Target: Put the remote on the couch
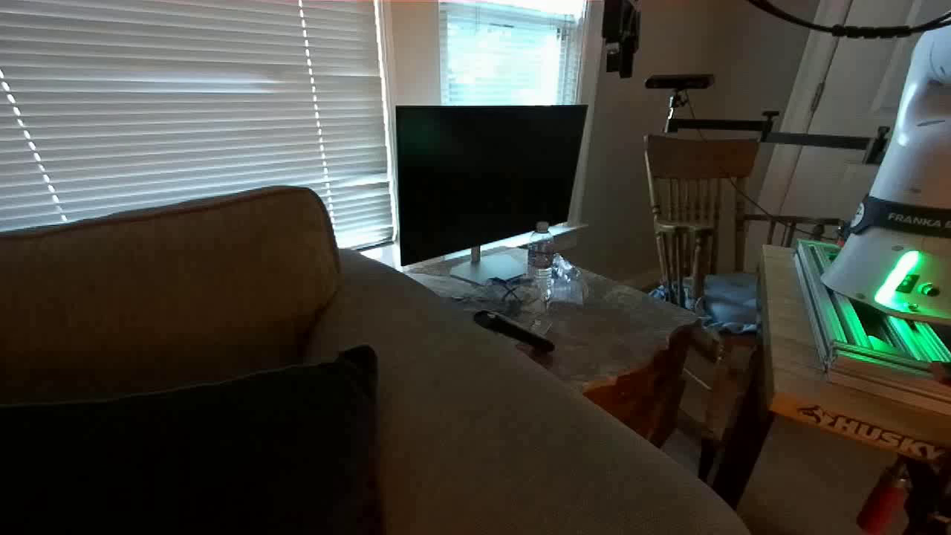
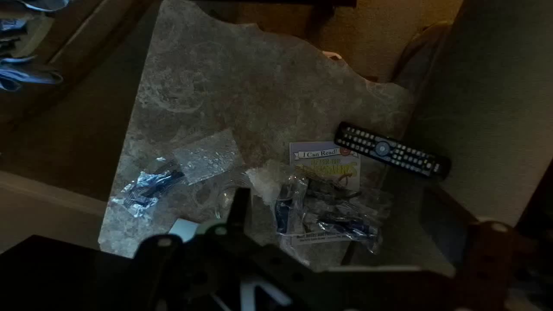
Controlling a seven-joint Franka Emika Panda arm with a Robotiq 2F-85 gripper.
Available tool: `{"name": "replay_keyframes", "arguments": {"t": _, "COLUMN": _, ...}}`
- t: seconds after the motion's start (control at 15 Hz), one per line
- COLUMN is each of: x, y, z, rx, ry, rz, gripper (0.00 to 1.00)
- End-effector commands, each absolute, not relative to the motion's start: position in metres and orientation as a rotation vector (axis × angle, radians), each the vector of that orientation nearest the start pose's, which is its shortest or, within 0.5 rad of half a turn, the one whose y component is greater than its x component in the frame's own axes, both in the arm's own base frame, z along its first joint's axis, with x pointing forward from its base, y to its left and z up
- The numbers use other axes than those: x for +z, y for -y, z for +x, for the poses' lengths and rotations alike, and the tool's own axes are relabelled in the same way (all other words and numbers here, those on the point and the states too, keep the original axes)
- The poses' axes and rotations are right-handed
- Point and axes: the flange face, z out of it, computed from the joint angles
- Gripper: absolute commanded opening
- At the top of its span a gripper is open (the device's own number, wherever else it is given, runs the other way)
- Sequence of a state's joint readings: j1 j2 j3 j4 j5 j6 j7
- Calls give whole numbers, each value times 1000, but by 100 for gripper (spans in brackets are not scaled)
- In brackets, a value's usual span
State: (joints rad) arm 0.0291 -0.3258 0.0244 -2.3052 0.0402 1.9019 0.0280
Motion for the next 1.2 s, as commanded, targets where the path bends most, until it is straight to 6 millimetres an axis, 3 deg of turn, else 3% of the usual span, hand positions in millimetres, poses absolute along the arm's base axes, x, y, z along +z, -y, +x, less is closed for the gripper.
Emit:
{"name": "replay_keyframes", "arguments": {"t": 0.0, "x": 469, "y": -27, "z": 441, "rx": 124, "ry": 15, "rz": -3113, "gripper": 100}}
{"name": "replay_keyframes", "arguments": {"t": 0.47, "x": 469, "y": -27, "z": 441, "rx": 124, "ry": 15, "rz": -3113, "gripper": 100}}
{"name": "replay_keyframes", "arguments": {"t": 1.13, "x": 403, "y": -64, "z": 456, "rx": 11, "ry": 827, "rz": -2970, "gripper": 100}}
